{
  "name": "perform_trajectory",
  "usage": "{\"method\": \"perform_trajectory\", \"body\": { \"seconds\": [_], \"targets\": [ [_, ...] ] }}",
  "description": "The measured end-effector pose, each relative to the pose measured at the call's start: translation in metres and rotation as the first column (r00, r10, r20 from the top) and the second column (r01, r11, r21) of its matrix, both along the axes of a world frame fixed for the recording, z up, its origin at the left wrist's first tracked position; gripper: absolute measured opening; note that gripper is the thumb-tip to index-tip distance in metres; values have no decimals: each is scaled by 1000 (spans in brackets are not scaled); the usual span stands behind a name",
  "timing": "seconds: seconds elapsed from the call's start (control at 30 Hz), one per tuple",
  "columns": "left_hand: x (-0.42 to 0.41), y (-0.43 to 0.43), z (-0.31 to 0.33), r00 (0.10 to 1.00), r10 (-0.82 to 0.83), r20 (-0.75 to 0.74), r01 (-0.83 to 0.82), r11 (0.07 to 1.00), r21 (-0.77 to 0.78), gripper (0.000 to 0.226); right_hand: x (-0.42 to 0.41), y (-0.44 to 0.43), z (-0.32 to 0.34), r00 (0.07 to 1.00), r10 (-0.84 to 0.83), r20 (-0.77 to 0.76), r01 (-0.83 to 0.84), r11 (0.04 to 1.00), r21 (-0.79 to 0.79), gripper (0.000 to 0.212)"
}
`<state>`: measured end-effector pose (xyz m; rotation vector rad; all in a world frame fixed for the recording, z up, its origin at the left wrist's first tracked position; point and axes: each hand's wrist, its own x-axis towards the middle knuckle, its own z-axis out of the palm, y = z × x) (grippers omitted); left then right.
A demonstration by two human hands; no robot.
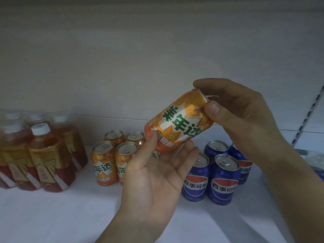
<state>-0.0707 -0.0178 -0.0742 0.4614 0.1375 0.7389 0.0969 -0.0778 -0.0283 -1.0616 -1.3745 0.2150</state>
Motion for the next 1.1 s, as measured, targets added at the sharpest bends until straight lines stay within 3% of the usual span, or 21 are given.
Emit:
{"method": "perform_trajectory", "body": {
  "seconds": [0.23, 0.37, 0.47, 0.63, 0.8, 1.1],
  "targets": [
    [-9, 9, -21, 981, -23, -195, 10, 998, -67, 37, -10, 11, -4, 994, -97, 52, 101, 991, -86, 24],
    [-15, 10, -35, 971, -84, -224, 33, 975, -221, 37, -18, 20, -12, 993, -77, 89, 95, 971, -221, 41],
    [-18, 9, -44, 956, -144, -257, 77, 964, -253, 34, -21, 27, -19, 984, -95, 148, 133, 953, -272, 40],
    [-22, 9, -52, 930, -156, -334, 81, 970, -228, 25, -26, 38, -27, 976, -125, 180, 178, 933, -313, 40],
    [-22, 15, -61, 858, 20, -513, -105, 985, -137, 16, -31, 48, -42, 964, -152, 217, 224, 906, -360, 57],
    [-27, 25, -74, 771, 87, -631, -178, 981, -83, 22, -34, 66, -62, 952, -148, 268, 252, 875, -413, 58]
  ]
}}
